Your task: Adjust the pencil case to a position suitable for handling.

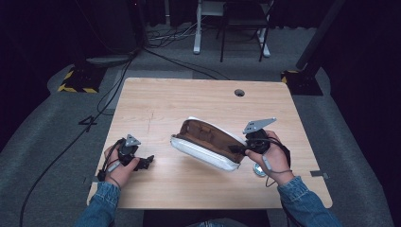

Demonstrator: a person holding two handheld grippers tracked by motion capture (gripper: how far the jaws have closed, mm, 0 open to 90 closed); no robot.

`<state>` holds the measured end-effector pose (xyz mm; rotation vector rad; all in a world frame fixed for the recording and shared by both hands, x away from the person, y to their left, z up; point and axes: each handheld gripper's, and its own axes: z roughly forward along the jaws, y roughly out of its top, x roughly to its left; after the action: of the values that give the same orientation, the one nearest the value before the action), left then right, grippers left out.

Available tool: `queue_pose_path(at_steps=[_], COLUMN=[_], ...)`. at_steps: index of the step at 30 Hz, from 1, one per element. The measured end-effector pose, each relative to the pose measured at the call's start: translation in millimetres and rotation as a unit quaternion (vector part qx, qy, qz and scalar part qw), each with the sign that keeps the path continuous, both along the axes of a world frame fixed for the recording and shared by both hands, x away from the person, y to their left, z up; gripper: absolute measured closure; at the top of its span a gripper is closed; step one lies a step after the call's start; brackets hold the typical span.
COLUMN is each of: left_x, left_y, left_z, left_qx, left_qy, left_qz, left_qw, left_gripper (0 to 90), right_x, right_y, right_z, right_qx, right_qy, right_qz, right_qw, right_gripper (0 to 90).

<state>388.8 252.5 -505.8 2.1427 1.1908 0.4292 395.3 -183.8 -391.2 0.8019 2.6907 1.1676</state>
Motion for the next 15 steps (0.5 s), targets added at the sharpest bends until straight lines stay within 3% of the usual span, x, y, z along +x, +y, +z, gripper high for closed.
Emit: queue_pose_path(at_steps=[15], left_x=[0.0], left_y=[0.0], left_z=[0.0], left_qx=[0.000], left_qy=[0.000], left_qz=[0.000], left_qw=[1.0000], left_gripper=[2.6], right_x=[-30.5], right_y=[6.7], right_z=[-20.3], right_qx=[-0.013], right_qy=[0.008], right_qz=[0.060], right_qw=[0.9981], right_gripper=[87.6])
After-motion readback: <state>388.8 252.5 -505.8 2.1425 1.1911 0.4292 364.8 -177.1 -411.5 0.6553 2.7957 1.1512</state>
